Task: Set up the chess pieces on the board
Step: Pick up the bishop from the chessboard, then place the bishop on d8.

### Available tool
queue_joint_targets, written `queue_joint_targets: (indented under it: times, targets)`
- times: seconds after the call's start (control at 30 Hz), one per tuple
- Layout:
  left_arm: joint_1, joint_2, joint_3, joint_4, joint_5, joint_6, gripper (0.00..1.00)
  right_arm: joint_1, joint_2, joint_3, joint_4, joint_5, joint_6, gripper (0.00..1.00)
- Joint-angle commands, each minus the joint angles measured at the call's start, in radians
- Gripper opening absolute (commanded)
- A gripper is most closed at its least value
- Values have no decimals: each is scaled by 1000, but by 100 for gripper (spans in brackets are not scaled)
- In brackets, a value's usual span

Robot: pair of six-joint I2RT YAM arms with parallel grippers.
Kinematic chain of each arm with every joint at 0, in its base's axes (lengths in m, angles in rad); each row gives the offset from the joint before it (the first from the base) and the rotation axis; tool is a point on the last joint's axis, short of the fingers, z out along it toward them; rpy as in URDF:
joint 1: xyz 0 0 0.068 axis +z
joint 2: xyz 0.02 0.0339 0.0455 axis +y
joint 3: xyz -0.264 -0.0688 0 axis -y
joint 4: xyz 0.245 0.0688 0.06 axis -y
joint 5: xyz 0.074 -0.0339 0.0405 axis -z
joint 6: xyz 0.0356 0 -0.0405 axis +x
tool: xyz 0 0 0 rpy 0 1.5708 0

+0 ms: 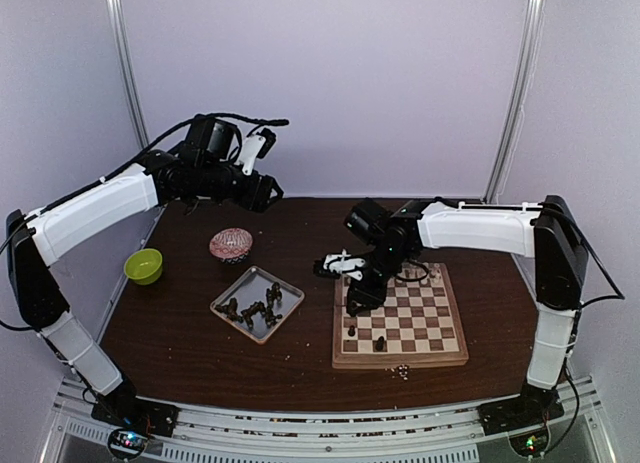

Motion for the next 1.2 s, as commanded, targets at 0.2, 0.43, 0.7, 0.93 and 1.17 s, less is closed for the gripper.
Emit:
queue_joint_targets:
  times: [0.2,0.43,0.7,0.93,1.17]
  targets:
    - [-1,5,-2,45,29,-10,63,0,41,25,7,54,24,31]
    - [-1,4,-1,44,33,-11,63,0,39,25,8,55,34,10]
    - [-1,11,0,38,30,-6,63,-51,-77,-47,27,118,32,1]
    - [-1,27,7,26,19,2,63,-182,-308,-234,33,112,21,0]
    - [-1,43,14,18,31,5,63,-203,-523,-465,36,103,-38,0]
